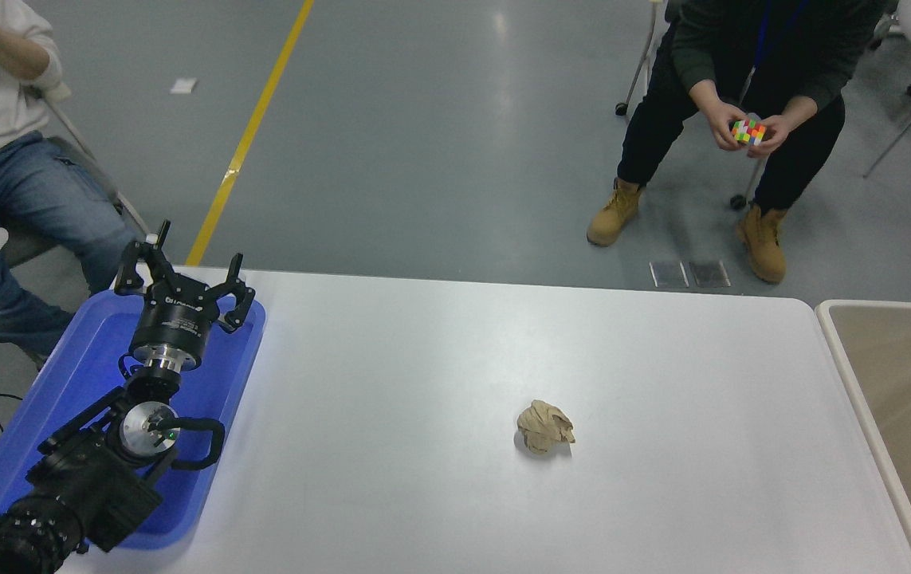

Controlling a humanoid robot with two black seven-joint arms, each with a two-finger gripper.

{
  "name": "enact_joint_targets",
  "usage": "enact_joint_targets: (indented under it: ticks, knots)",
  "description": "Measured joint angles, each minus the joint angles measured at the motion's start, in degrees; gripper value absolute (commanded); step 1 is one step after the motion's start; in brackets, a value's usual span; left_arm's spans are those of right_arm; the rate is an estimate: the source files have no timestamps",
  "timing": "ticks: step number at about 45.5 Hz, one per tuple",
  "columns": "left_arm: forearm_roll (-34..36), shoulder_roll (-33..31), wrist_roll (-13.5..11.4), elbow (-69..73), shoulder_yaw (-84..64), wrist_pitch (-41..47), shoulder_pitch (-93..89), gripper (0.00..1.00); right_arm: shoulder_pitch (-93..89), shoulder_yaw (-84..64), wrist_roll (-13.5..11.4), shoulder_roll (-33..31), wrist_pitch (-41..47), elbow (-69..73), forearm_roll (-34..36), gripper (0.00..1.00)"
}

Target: Pick up foil plate and place in dustbin

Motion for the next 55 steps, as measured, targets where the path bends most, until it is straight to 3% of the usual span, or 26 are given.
enact_joint_targets:
  ticks: [13, 34, 39, 42, 43, 53, 55]
  knots:
    - [0.0, 0.0, 0.0, 0.0, 0.0, 0.0, 0.0, 1.00, -17.5, 10.7, 0.0, 5.9, -3.2, -12.6, 0.2, 0.00]
    - [0.0, 0.0, 0.0, 0.0, 0.0, 0.0, 0.0, 1.00, -28.2, 16.6, 0.0, 11.6, -5.0, -18.9, 0.3, 0.01]
    - [0.0, 0.0, 0.0, 0.0, 0.0, 0.0, 0.0, 1.00, -29.0, 17.1, 0.0, 12.2, -5.2, -19.3, 0.3, 0.19]
    - [0.0, 0.0, 0.0, 0.0, 0.0, 0.0, 0.0, 1.00, -29.3, 17.5, 0.0, 12.3, -5.5, -19.6, 0.3, 0.37]
    - [0.0, 0.0, 0.0, 0.0, 0.0, 0.0, 0.0, 1.00, -29.4, 17.6, 0.0, 12.4, -5.5, -19.6, 0.3, 0.48]
    - [0.0, 0.0, 0.0, 0.0, 0.0, 0.0, 0.0, 1.00, -29.8, 18.7, 0.0, 12.5, -6.5, -19.8, 0.2, 0.99]
    - [0.0, 0.0, 0.0, 0.0, 0.0, 0.0, 0.0, 1.00, -29.9, 18.8, 0.1, 12.5, -6.6, -19.8, 0.2, 1.00]
